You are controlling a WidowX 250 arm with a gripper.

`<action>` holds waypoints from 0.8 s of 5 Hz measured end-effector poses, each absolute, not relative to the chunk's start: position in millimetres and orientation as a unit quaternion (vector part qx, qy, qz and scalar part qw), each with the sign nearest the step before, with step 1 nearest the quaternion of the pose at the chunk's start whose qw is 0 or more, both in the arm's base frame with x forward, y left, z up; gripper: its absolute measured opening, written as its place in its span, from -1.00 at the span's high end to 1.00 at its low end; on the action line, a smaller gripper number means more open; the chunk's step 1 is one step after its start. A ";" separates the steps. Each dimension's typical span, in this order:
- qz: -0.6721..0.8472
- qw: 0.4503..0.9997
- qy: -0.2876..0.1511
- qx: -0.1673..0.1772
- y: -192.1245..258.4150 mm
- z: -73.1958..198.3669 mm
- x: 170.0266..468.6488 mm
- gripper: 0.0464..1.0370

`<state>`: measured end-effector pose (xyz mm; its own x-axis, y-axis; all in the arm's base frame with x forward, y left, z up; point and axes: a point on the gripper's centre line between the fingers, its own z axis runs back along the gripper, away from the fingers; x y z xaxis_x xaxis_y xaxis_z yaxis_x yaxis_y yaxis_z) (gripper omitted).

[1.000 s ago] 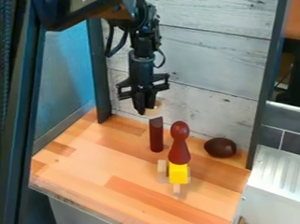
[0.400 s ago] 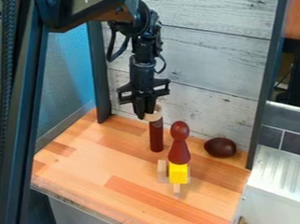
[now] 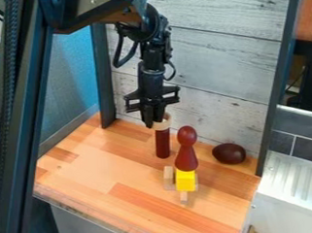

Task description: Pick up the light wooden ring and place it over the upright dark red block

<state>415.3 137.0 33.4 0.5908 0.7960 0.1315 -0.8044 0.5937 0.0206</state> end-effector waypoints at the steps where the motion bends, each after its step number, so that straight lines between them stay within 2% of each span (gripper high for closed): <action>1: 0.448 0.892 -0.055 0.034 135.0 32.9 416.4 0.80; 2: 0.446 0.893 -0.058 0.032 130.5 33.0 418.8 0.76; 3: 0.442 0.894 -0.061 0.035 126.2 31.3 421.3 0.61; 4: 0.440 0.895 -0.067 0.038 127.9 28.7 423.4 0.09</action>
